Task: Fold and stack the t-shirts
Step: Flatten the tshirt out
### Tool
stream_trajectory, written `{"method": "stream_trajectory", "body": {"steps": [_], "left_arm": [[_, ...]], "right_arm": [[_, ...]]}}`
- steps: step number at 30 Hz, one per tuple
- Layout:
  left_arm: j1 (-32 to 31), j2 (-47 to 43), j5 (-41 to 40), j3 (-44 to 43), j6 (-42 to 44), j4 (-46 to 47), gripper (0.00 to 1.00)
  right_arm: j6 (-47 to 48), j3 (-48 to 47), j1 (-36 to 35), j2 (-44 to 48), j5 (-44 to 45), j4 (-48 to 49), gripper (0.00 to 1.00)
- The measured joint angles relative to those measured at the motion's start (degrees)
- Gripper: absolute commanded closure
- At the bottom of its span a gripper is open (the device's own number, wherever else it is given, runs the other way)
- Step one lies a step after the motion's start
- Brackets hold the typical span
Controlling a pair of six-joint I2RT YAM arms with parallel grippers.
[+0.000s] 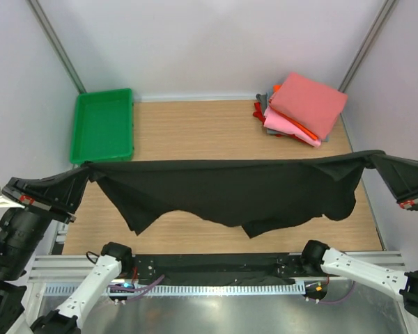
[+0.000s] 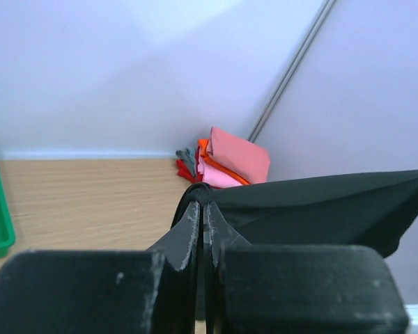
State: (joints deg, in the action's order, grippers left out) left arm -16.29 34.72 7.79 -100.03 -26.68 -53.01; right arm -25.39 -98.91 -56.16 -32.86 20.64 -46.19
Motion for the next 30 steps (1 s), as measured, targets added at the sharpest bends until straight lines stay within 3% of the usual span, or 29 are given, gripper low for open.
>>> {"method": "stream_trajectory", "body": {"steps": [8, 14, 17, 21, 22, 23, 24, 25, 26, 28, 30], "left_arm": [[0.0, 1.7, -1.4, 2.8, 0.8, 0.8, 1.00], [0.0, 14.0, -9.4, 4.8, 0.3, -0.7, 1.00], [0.0, 21.7, -12.6, 10.0, -0.2, -0.7, 1.00], [3.1, 34.4, -14.4, 15.2, -0.7, -0.5, 0.98], [5.0, 38.4, -14.1, 15.2, -1.2, -0.5, 0.88], [7.1, 42.6, -13.4, 14.8, -1.4, -0.2, 0.79], [9.2, 47.6, -12.7, 13.7, -1.7, -0.4, 0.68], [10.5, 51.3, -12.2, 12.4, -2.3, -0.5, 0.49], [11.7, 55.8, -12.0, 10.7, -2.3, -0.6, 0.40], [13.0, 61.8, -11.2, 8.2, -2.8, -0.8, 0.24], [13.0, 62.7, -10.6, 8.0, -3.0, -1.3, 0.15]], "right_arm": [[4.6, -8.0, 0.0, -6.4, 7.5, -1.4, 0.99], [4.2, -16.6, 0.2, -30.6, 28.6, -7.0, 0.99], [4.4, -16.2, 8.2, -43.1, 24.2, -6.8, 0.99], [4.8, -15.1, 22.5, -62.6, 10.3, -6.1, 0.99], [4.8, -17.1, 24.9, -67.7, 7.5, -6.1, 0.92], [4.6, -20.9, 27.7, -74.3, 4.3, -6.2, 0.52], [4.0, -28.4, 30.2, -82.6, 1.1, -9.4, 0.33], [4.0, -38.1, 32.2, -91.1, -1.4, -10.8, 0.17], [4.0, -48.2, 33.8, -99.1, -4.4, -11.9, 0.01], [4.2, -57.9, 36.0, -107.6, -7.4, -12.8, 0.00], [4.1, -50.2, 37.4, -105.9, -9.6, -12.1, 0.00]]}}
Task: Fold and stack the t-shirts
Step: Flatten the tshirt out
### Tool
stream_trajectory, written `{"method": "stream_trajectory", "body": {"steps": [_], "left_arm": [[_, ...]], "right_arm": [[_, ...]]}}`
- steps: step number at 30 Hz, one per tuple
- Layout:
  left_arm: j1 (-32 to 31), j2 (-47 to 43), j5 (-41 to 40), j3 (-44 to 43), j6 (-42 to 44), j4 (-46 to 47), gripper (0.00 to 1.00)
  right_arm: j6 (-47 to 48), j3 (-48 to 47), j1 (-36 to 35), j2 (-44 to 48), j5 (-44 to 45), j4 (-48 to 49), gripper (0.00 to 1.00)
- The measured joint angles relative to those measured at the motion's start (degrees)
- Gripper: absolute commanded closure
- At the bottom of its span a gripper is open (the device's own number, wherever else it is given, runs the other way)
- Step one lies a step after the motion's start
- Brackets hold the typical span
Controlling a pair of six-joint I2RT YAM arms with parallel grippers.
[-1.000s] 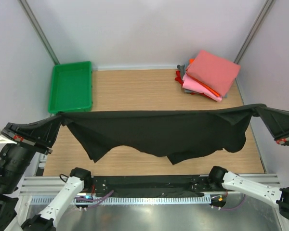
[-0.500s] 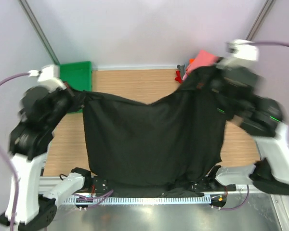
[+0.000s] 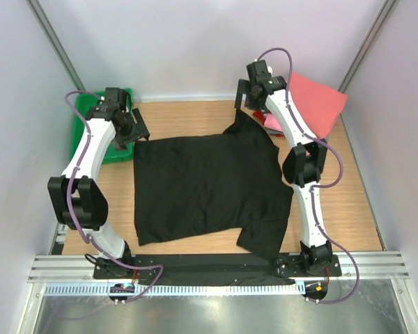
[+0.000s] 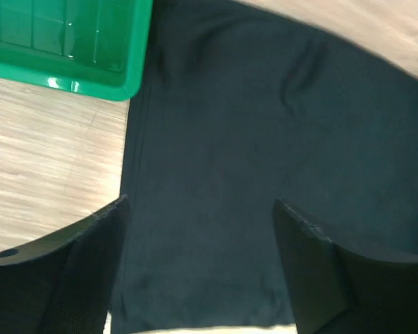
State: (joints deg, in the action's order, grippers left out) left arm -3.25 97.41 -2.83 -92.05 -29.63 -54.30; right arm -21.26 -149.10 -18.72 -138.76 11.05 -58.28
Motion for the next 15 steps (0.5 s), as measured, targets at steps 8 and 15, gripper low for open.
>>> {"method": "stream_trajectory", "body": {"steps": [8, 15], "left_arm": [[-0.5, -15.8, 2.1, 1.5, 0.1, 0.8, 0.12], [-3.8, -28.7, 6.2, 22.2, -1.5, 6.0, 0.17]], "right_arm": [[-0.5, 33.9, -1.9, 28.2, -4.3, 6.2, 0.00], [-3.1, 58.8, -3.5, 50.5, -5.9, 18.8, 0.00]]}}
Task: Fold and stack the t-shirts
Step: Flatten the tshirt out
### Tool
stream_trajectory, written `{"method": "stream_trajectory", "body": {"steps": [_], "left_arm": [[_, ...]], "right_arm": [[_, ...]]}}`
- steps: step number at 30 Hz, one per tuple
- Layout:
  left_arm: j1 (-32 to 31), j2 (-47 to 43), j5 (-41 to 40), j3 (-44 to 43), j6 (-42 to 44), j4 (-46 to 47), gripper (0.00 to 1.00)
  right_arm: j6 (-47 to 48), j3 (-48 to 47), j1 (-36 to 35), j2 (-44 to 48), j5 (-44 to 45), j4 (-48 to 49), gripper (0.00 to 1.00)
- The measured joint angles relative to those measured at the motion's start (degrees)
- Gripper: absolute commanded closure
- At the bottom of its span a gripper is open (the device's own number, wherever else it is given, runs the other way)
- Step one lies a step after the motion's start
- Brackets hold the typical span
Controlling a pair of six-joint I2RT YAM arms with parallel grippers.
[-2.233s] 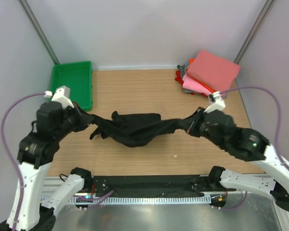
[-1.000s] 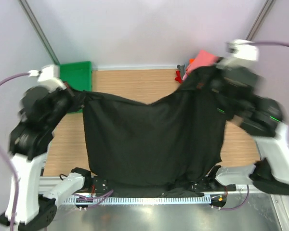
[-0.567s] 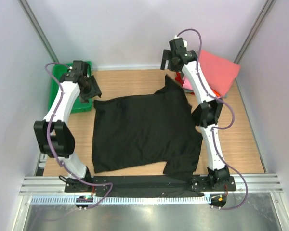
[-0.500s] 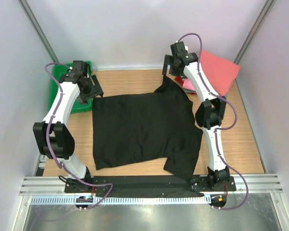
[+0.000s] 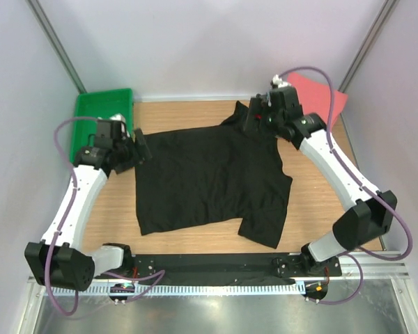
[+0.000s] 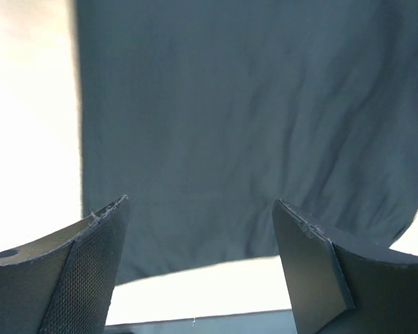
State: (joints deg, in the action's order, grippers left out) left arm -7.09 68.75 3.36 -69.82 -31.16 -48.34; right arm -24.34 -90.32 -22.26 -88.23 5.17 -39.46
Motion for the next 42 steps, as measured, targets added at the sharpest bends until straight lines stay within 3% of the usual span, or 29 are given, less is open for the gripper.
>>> {"method": "stream_trajectory", "body": {"steps": [5, 10, 14, 23, 30, 35, 38, 42], "left_arm": [[-7.1, 0.4, 1.4, 13.8, -4.2, 4.3, 0.19], [-13.3, 0.5, 1.2, 19.4, -7.9, 9.3, 0.19], [-13.6, 0.9, -0.2, 23.8, -9.0, 13.4, 0.19], [-13.6, 4.4, -3.3, 30.9, -10.6, 15.6, 0.20], [-13.6, 4.7, -4.9, 33.3, -12.6, 15.6, 0.21], [-15.9, -4.5, -2.2, 35.6, -16.6, 12.1, 0.21], [-16.8, -12.7, -1.5, 32.7, -17.7, 5.9, 0.18], [-16.8, -19.1, -5.6, 18.8, -15.2, -2.1, 0.10]], "right_arm": [[-3.3, 21.0, 0.3, 1.9, -3.1, 7.8, 0.00], [-5.7, 36.6, 0.3, 1.4, -5.4, 11.3, 0.00], [-8.0, 45.5, 0.3, 3.7, -6.2, 14.6, 0.00], [-19.7, 60.9, -1.4, 20.5, -5.6, 22.6, 0.01], [-30.1, 68.5, -7.5, 36.8, -2.8, 15.2, 0.00], [-33.0, 68.8, -8.2, 46.8, -2.0, 1.8, 0.00], [-32.8, 65.6, -8.3, 46.8, -1.2, -3.7, 0.00], [-29.8, 54.3, -8.4, 40.1, 0.1, -6.6, 0.00]]}}
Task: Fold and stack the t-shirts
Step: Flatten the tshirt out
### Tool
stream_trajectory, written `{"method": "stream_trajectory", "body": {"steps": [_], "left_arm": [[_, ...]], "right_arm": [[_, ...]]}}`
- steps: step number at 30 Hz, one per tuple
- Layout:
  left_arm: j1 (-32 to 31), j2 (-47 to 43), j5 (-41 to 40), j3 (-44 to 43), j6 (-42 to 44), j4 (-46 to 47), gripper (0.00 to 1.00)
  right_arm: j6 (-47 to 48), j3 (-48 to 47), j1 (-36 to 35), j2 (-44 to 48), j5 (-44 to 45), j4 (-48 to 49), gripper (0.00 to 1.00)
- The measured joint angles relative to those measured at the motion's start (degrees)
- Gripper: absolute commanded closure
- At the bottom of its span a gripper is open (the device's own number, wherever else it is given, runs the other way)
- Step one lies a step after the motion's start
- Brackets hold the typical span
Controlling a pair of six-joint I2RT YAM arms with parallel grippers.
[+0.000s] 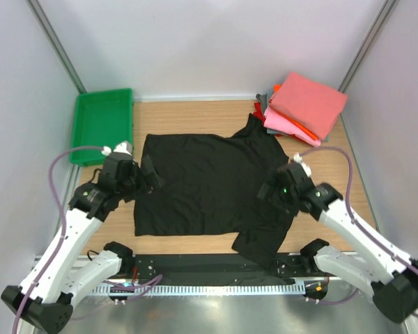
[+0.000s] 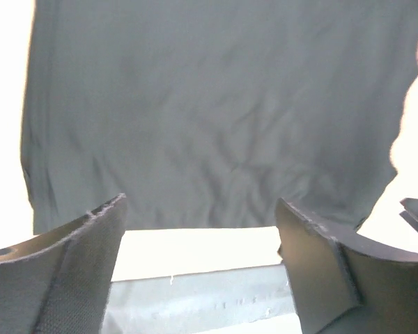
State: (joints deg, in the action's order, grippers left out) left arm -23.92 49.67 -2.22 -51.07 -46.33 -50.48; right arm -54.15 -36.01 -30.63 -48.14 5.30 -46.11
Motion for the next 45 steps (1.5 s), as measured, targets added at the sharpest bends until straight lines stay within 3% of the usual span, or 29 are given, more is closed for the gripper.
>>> {"method": "stream_trajectory", "body": {"steps": [4, 8, 15, 19, 29, 38, 45], "left_arm": [[0.0, -3.9, -3.2, -6.1, 6.1, -0.8, 0.06], [0.0, -5.2, -4.1, -4.3, 10.5, -1.2, 0.07], [0.1, -7.3, -4.9, 0.8, 15.0, 0.3, 0.06], [0.2, -9.8, -5.4, 1.1, 15.9, 1.7, 0.05], [5.1, -10.4, -3.7, 1.4, 16.9, 3.6, 0.07], [5.3, -10.4, -2.7, 1.7, 16.9, 4.1, 0.07], [5.6, -10.4, -2.7, 1.7, 16.9, 4.2, 0.07]], "right_arm": [[5.2, -16.3, 0.2, -14.1, 1.8, 3.6, 0.06], [9.7, -31.0, 2.6, -31.4, 1.5, 9.0, 0.20], [13.7, -58.1, 10.5, -63.5, -0.1, 13.3, 0.29], [14.6, -68.4, 12.7, -74.1, 0.0, 11.8, 0.31], [14.8, -73.6, 13.1, -80.3, 0.3, 11.4, 0.40], [14.8, -76.0, 13.2, -84.7, 0.3, 11.8, 0.53], [14.8, -77.4, 13.5, -85.5, -0.2, 12.0, 0.56]]}}
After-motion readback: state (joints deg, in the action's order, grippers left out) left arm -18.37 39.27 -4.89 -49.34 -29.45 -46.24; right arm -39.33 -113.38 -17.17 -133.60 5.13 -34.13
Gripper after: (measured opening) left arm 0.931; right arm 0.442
